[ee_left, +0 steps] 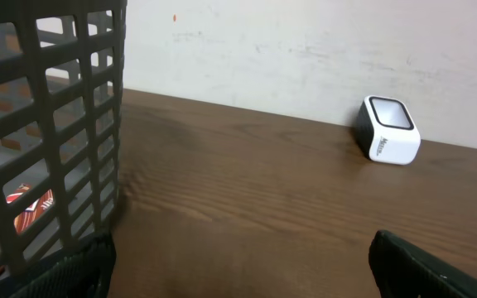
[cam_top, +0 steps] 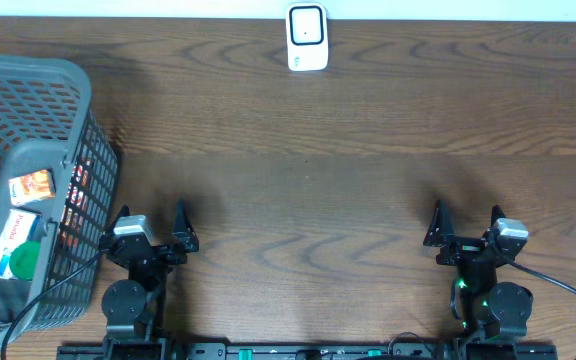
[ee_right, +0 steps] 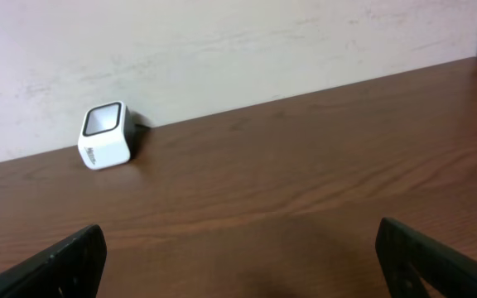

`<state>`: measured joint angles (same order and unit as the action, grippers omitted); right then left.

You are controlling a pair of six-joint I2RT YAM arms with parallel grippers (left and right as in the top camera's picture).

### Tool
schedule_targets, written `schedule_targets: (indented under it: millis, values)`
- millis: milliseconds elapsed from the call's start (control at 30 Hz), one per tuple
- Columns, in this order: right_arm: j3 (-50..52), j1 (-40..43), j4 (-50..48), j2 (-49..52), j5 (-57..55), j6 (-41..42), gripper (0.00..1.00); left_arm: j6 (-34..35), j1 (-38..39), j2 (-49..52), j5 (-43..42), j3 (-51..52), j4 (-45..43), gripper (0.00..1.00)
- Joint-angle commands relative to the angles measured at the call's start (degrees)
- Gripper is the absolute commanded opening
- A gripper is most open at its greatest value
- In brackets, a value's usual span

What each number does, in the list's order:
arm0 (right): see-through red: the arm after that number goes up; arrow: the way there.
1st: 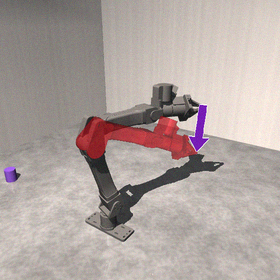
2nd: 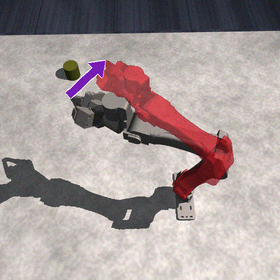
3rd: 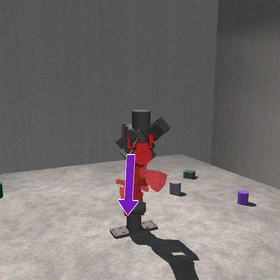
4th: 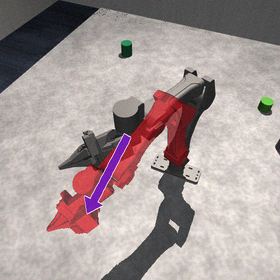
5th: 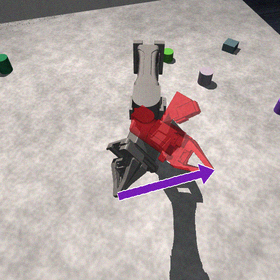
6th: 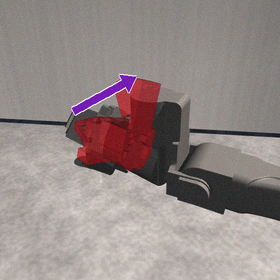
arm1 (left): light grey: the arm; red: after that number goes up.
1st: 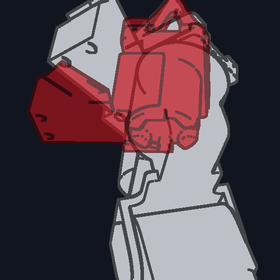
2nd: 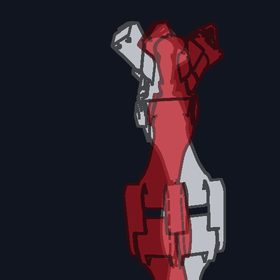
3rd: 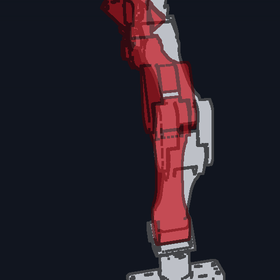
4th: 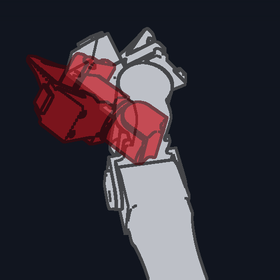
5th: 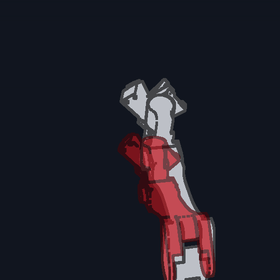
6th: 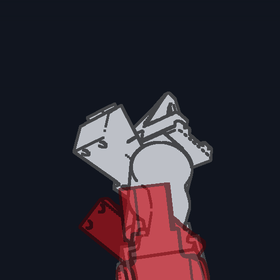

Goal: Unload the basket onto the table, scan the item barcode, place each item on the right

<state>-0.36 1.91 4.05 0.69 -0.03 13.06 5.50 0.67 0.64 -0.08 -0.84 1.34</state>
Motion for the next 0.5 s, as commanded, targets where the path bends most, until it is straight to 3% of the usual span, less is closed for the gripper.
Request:
schedule_targets:
  millis: [0,467]
  values:
    - [0.1,0.3,0.2,-0.1,-0.5,0.6,0.99,-1.0,0.1,0.0,1.2,0.6,2.8,0.98]
    - [0.1,0.3,0.2,-0.1,-0.5,0.6,0.99,-0.9,0.1,0.0,1.1,0.6,1.4,0.98]
